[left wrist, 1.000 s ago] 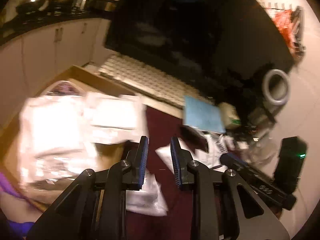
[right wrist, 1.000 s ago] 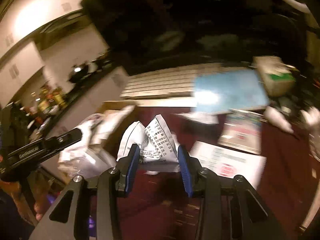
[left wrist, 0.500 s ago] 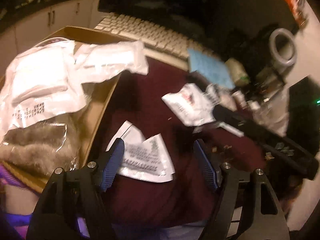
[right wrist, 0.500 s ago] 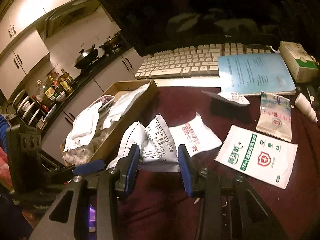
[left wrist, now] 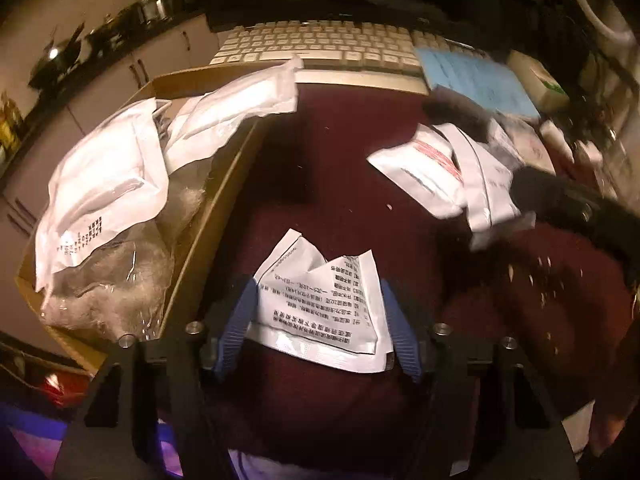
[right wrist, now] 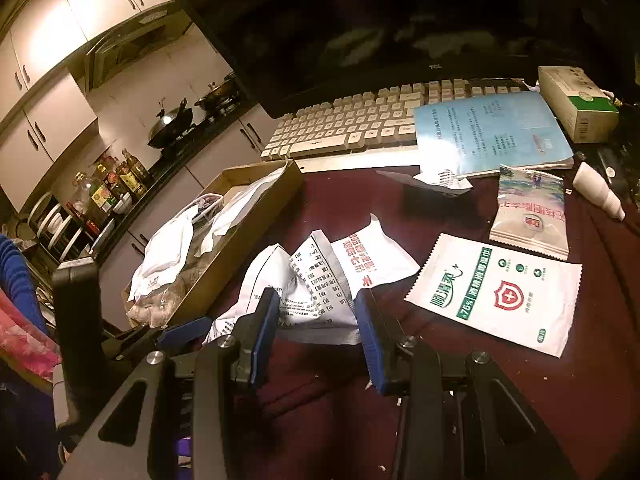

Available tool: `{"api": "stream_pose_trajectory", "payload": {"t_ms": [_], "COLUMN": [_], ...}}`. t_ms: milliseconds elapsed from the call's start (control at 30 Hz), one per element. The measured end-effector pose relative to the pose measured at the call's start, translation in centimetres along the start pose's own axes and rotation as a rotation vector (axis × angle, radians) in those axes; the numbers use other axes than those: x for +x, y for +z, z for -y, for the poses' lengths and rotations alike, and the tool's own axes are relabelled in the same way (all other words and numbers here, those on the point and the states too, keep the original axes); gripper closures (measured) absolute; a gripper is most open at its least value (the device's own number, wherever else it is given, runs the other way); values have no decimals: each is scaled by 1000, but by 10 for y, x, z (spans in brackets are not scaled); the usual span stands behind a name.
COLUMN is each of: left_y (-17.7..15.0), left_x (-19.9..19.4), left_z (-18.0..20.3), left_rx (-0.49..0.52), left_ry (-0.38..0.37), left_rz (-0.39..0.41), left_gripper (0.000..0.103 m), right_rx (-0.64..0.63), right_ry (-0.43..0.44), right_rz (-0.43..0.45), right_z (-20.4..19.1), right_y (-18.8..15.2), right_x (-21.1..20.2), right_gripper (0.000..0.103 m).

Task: Organize soft objects
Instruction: 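Grasp the crumpled white printed sachet with the left gripper while the right grasps another sachet, then carry both sachets into the cardboard box and open both grippers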

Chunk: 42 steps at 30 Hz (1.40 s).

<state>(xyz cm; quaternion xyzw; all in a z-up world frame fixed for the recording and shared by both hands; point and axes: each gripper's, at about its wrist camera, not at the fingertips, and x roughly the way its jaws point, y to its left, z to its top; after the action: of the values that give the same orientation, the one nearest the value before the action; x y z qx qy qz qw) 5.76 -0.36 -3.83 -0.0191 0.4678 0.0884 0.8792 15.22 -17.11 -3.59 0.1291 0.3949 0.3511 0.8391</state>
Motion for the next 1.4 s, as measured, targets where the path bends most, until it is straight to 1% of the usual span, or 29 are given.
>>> {"api": "stream_pose_trajectory", "payload": {"t_ms": [67,167,233,300,433,467,500,533,567,633,667,700,767,933,1067,1167,1267,1400], "left_y": [-3,-4,-3,-2,-5,-6,-7,-8,-8,-8,-9,-10,-10,-7,5,20,39,65], "left_x": [-4,-3,0,2,-2,-4,-6,-8,-9,-8,-9,-9,-14,-27,-51,-71,-75,-62], "left_z": [5,9,7,3,0,2,4,5,6,7,6,3,-5,-15,-36,-61,-89,-120], "left_rx": [39,61,56,52,14,20,30,33,36,45,42,24,-21,-73,-140,-190,-240,-272], "left_ry": [7,8,-14,-35,-48,-44,-34,-33,-43,-53,-64,-93,-170,-245,-294,-284,-228,-191], "left_rz": [-3,1,0,-2,12,25,38,46,47,52,54,54,65,106,179,256,306,323], "left_gripper": [48,48,48,45,46,52,61,65,72,74,75,78,79,80,80,80,80,80], "right_rx": [4,15,18,24,19,18,19,21,23,24,21,18,16,19,-2,-30,-75,-111], "right_ry": [5,8,7,5,9,10,11,12,11,13,12,9,8,21,50,97,114,104], "right_rz": [4,9,11,11,14,15,15,14,12,8,7,7,7,1,-5,-21,-31,-49], "right_z": [3,8,10,11,10,9,9,9,9,9,8,7,7,3,-8,-26,-49,-79], "right_y": [0,1,0,0,1,1,1,1,1,1,1,0,0,1,7,21,39,71], "right_x": [-2,-4,-5,-5,-7,-7,-6,-5,-4,-4,-4,-4,-3,0,6,18,35,70], "right_gripper": [64,64,64,64,64,63,63,63,63,63,63,63,63,63,63,63,63,63]}}
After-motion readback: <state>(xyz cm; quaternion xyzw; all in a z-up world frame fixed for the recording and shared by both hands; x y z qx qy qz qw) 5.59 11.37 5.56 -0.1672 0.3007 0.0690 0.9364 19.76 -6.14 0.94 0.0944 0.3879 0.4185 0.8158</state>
